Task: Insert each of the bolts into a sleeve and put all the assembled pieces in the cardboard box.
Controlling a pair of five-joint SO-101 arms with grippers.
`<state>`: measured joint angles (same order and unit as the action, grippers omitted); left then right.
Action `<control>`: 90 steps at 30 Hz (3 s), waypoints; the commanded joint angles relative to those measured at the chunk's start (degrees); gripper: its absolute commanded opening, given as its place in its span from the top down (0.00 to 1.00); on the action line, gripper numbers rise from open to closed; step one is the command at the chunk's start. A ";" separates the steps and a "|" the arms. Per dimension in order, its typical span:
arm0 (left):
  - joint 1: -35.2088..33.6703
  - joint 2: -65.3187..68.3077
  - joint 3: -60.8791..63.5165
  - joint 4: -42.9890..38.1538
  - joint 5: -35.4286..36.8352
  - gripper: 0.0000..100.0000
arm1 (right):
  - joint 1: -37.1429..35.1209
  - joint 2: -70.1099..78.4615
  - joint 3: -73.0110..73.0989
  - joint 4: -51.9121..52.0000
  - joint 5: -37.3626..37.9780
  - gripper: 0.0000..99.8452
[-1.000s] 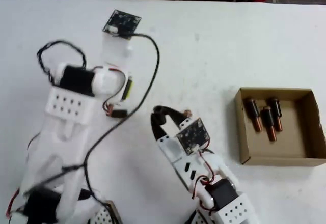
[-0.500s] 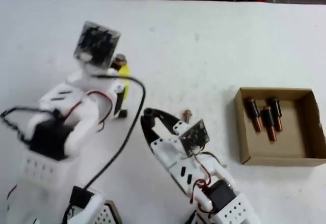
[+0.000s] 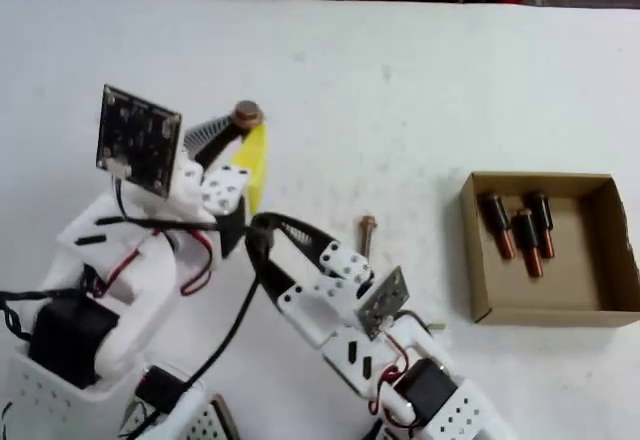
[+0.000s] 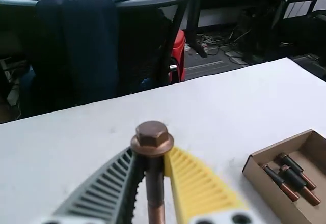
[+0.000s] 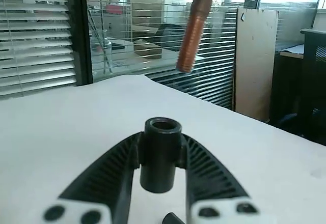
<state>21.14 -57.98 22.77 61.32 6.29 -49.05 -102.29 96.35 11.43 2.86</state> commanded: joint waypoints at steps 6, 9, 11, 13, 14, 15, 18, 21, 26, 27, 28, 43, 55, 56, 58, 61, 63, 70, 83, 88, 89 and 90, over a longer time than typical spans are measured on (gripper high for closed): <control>3.21 -5.76 7.65 -3.96 0.79 0.98 | 1.36 -0.75 0.44 -0.40 1.49 0.98; 3.30 -10.15 11.52 -7.82 0.79 0.98 | 4.09 -0.75 0.44 -0.48 1.05 0.98; 3.30 -13.14 15.21 -11.43 0.79 0.98 | 4.44 -0.75 0.44 -0.48 1.05 0.98; 3.30 -15.87 19.25 -14.95 0.62 0.98 | 4.35 -0.75 0.44 -0.40 0.97 0.98; 3.30 -17.01 20.92 -16.44 0.62 0.98 | 4.35 -0.75 0.44 -0.31 0.44 0.98; 3.30 -17.89 22.33 -17.67 0.62 0.98 | 4.35 -0.75 0.44 -0.22 -0.70 0.98; 3.30 -19.82 24.79 -19.43 0.62 0.98 | 4.53 -0.75 0.44 -0.13 -3.34 0.98; 3.30 -20.26 25.14 -18.73 0.79 0.98 | 4.53 -0.75 0.44 -0.13 -3.34 0.98; 3.82 -20.35 24.88 -18.64 0.97 0.98 | 4.53 -0.75 0.44 -0.13 -3.52 0.98; 4.88 -20.35 24.79 -18.02 0.97 0.98 | 4.53 -0.75 0.44 -0.13 -3.52 0.98; 6.11 -20.35 24.70 -16.88 0.97 0.98 | 4.53 -0.66 0.44 -0.13 -3.43 0.98; 7.78 -20.35 25.05 -15.03 0.62 0.98 | 4.62 -0.66 0.44 -0.04 -3.34 0.98; 7.69 -20.35 24.88 -13.36 -1.14 0.98 | 4.70 -0.66 0.44 -0.04 -3.34 0.98; 7.69 -20.35 24.79 -12.66 -1.14 0.98 | 4.70 -0.57 0.44 -0.04 -3.34 0.98; 7.69 -20.35 24.70 -11.87 -1.23 0.98 | 4.70 -0.57 0.44 -0.04 -3.34 0.98; 7.69 -20.35 24.70 -11.87 -1.32 0.98 | 4.70 -0.57 0.44 -0.04 -3.34 0.98; 7.69 -20.35 24.70 -11.87 -1.49 0.98 | 4.70 -0.57 0.44 -0.04 -3.34 0.98; 4.00 -20.35 25.14 -12.31 -1.49 0.98 | 4.70 -0.57 0.44 -0.04 -3.34 0.98; 3.91 -20.00 25.32 -15.12 -1.32 0.98 | 4.62 -0.48 0.44 -0.04 -3.34 0.98; 3.91 -20.00 25.32 -16.00 -1.23 0.98 | 4.53 -0.48 0.44 0.04 -3.34 0.98; 3.91 -20.00 25.32 -16.62 -1.23 0.98 | 4.53 -0.48 0.44 0.04 -3.34 0.98; 3.91 -20.00 25.32 -17.32 -1.23 0.98 | 4.53 -0.48 0.44 0.04 -3.34 0.98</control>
<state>25.19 -77.85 48.26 48.04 5.14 -45.01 -102.20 96.35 11.43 -0.13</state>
